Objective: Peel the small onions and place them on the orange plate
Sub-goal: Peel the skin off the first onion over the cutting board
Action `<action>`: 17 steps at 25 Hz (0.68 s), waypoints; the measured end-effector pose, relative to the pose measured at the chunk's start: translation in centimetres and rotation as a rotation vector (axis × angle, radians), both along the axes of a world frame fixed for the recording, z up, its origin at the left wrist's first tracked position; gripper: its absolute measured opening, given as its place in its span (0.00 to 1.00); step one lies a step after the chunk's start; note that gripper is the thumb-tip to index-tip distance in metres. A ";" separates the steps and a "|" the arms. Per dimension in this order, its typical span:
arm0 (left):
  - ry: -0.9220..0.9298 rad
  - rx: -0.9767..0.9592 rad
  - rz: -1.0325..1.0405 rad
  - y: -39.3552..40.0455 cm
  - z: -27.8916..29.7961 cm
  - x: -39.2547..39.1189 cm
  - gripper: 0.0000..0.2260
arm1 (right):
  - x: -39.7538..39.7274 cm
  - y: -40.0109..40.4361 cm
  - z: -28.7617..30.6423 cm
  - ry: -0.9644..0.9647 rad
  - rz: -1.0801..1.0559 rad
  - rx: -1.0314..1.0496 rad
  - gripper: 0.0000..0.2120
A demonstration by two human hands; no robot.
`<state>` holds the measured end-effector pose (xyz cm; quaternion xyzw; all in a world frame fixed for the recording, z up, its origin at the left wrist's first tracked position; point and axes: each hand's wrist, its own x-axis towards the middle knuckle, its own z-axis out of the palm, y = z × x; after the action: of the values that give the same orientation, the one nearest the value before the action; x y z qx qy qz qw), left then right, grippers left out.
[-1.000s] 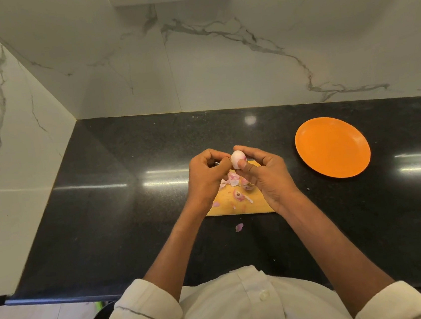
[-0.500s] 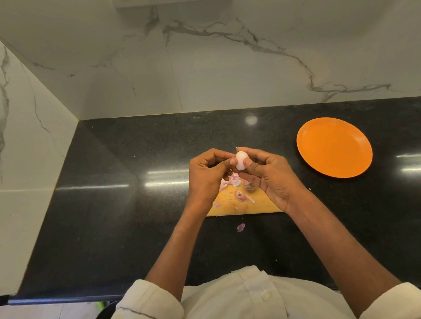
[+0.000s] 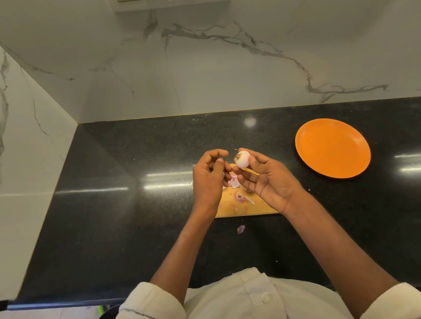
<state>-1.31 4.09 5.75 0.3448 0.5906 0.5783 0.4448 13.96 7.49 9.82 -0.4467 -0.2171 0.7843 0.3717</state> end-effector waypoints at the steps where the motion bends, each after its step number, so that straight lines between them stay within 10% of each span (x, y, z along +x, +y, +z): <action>1: 0.000 -0.022 0.004 0.0 -0.1 -0.1 0.08 | 0.0 0.0 0.0 -0.014 -0.004 -0.004 0.14; 17: 0.298 0.121 -0.116 -0.8 0.5 0.2 0.04 | -0.4 -0.7 -0.4 -0.309 -0.020 0.069 0.16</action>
<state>-1.13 3.28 6.21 0.4863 0.5931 0.5287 0.3635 13.57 6.81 9.43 -0.5511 -0.2940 0.6945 0.3570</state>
